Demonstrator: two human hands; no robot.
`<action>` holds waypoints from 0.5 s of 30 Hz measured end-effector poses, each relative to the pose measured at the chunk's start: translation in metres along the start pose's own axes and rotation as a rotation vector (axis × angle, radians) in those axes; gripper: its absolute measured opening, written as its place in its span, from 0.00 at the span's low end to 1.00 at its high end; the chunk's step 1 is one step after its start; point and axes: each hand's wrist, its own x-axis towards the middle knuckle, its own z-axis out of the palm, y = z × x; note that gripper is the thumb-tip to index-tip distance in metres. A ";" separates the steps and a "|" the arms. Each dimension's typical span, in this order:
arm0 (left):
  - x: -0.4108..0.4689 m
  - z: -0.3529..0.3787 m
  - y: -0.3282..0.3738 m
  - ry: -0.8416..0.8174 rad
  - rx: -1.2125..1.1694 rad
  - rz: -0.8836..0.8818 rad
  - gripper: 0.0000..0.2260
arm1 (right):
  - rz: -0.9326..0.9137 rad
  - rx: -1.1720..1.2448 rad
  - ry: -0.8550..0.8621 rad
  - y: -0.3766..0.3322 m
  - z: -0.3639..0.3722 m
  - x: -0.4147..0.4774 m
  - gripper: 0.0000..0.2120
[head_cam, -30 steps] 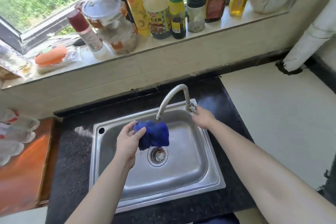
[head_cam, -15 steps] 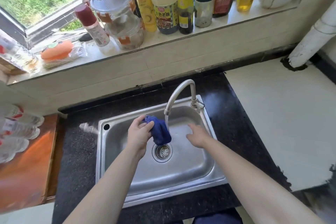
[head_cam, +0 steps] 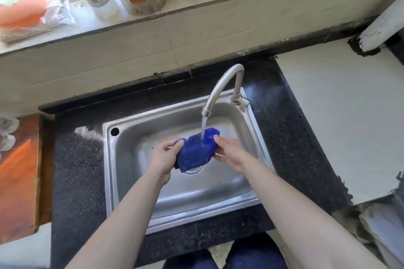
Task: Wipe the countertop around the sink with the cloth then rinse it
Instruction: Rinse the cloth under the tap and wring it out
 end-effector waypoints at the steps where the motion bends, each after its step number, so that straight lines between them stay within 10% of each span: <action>1: 0.006 -0.002 -0.004 0.021 0.022 -0.028 0.07 | -0.032 -0.105 0.026 -0.002 -0.001 0.004 0.12; 5: 0.022 0.000 -0.013 0.090 0.030 -0.045 0.06 | -0.180 -0.426 0.187 -0.003 -0.003 0.017 0.15; 10: 0.051 0.006 -0.019 0.193 -0.142 0.064 0.11 | -0.290 -0.049 0.168 -0.001 -0.001 0.019 0.15; 15: 0.073 0.007 -0.072 0.259 0.075 -0.039 0.16 | 0.052 -0.217 0.333 0.049 -0.016 0.049 0.19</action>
